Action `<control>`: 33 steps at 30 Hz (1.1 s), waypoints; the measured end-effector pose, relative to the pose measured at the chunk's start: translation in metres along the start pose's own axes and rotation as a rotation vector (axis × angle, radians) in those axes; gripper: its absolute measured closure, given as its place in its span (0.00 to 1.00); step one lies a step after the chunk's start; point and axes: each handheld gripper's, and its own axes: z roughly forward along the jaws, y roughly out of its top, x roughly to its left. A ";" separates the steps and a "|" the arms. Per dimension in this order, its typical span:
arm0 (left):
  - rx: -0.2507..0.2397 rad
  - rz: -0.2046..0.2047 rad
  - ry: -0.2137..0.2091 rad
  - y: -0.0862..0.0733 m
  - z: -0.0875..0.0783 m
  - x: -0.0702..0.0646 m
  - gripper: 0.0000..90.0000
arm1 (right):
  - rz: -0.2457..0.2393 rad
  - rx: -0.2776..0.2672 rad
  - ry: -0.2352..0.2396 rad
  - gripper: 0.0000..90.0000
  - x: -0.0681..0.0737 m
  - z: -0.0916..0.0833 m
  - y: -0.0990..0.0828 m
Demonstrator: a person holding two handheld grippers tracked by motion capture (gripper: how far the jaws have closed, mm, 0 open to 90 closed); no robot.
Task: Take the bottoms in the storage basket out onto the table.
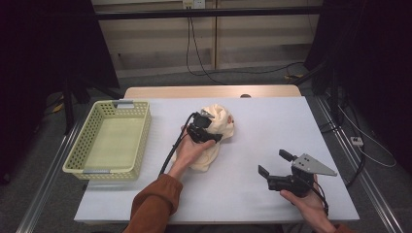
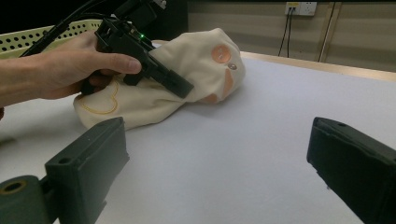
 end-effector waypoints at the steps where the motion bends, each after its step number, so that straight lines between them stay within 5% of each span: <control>1: 0.014 0.004 -0.001 0.000 0.000 -0.001 0.45 | 0.000 -0.001 0.000 0.06 0.000 0.000 0.000; 8: 0.025 0.012 0.022 0.000 -0.002 -0.004 0.33 | 0.000 -0.002 0.002 0.06 0.000 0.000 0.000; 10: 0.027 -0.036 0.034 -0.001 -0.003 -0.007 0.30 | -0.001 0.000 0.002 0.06 0.000 0.001 0.000; 14: 0.030 0.016 0.052 0.001 -0.006 -0.012 0.20 | -0.002 -0.002 0.005 0.06 0.000 0.001 0.000; 17: 0.028 -0.001 0.037 0.001 -0.006 -0.013 0.12 | -0.003 0.000 0.008 0.06 0.000 0.001 0.000; 21: 0.026 -0.007 0.067 0.002 -0.009 -0.014 0.08 | 0.003 -0.001 0.010 0.06 -0.002 0.001 0.000; 23: 0.020 -0.026 0.051 0.002 -0.009 -0.013 0.07 | 0.008 -0.001 0.009 0.06 -0.003 0.002 0.000; 29: -0.032 -0.023 0.035 0.002 -0.015 -0.013 0.07 | 0.007 -0.004 0.011 0.06 -0.004 0.001 0.000; 33: -0.019 0.004 0.047 0.002 -0.017 -0.014 0.06 | 0.008 -0.004 0.012 0.06 -0.004 0.001 0.000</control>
